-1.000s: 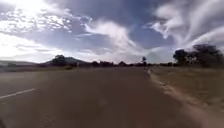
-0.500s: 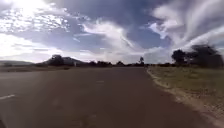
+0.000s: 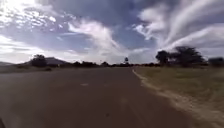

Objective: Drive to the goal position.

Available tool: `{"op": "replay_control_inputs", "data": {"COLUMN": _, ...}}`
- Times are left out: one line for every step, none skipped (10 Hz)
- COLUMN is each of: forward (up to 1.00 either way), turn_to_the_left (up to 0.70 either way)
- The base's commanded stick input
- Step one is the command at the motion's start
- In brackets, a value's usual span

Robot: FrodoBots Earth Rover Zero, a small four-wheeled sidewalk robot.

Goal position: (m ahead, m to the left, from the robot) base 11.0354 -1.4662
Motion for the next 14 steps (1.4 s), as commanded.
{"op": "replay_control_inputs", "data": {"forward": 1.0, "turn_to_the_left": 0.0}}
{"op": "replay_control_inputs", "data": {"forward": 1.0, "turn_to_the_left": 0.0}}
{"op": "replay_control_inputs", "data": {"forward": 1.0, "turn_to_the_left": 0.0}}
{"op": "replay_control_inputs", "data": {"forward": 1.0, "turn_to_the_left": 0.0}}
{"op": "replay_control_inputs", "data": {"forward": 1.0, "turn_to_the_left": 0.0}}
{"op": "replay_control_inputs", "data": {"forward": 1.0, "turn_to_the_left": 0.0}}
{"op": "replay_control_inputs", "data": {"forward": 1.0, "turn_to_the_left": 0.0}}
{"op": "replay_control_inputs", "data": {"forward": 1.0, "turn_to_the_left": 0.0}}
{"op": "replay_control_inputs", "data": {"forward": 1.0, "turn_to_the_left": 0.0}}
{"op": "replay_control_inputs", "data": {"forward": 1.0, "turn_to_the_left": 0.0}}
{"op": "replay_control_inputs", "data": {"forward": 1.0, "turn_to_the_left": 0.0}}
{"op": "replay_control_inputs", "data": {"forward": 1.0, "turn_to_the_left": -0.32}}
{"op": "replay_control_inputs", "data": {"forward": 1.0, "turn_to_the_left": -0.4}}
{"op": "replay_control_inputs", "data": {"forward": 1.0, "turn_to_the_left": -0.4}}
